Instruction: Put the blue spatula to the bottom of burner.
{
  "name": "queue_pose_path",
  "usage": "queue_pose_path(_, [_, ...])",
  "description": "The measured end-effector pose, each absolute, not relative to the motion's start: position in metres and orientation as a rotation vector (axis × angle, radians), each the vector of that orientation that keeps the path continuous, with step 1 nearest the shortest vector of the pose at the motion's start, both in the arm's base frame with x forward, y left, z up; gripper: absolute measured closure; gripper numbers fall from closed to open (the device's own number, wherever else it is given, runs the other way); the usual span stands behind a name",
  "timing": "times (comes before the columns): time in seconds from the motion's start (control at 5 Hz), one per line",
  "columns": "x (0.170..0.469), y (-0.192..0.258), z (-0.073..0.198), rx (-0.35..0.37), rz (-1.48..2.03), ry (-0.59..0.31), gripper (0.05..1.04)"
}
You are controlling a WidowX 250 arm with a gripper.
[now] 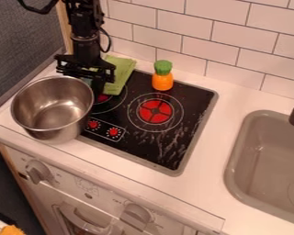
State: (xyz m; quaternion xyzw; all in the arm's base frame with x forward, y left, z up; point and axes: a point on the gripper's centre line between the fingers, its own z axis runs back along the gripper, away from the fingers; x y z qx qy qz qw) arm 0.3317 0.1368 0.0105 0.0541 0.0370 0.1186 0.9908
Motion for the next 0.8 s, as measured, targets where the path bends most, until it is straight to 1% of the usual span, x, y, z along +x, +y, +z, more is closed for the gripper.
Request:
queue_pose_path(0.2, [0.330,0.137,0.019,0.094,0.234,0.050,0.777])
queue_pose_path(0.4, [0.334,0.133,0.041,0.079,0.224,-0.019,0.865])
queue_pose_path(0.6, [0.342,0.115,0.063,0.053,0.185,-0.108,0.866])
queue_pose_path(0.8, [0.339,0.080,0.071,0.024,0.071,-0.139,0.866])
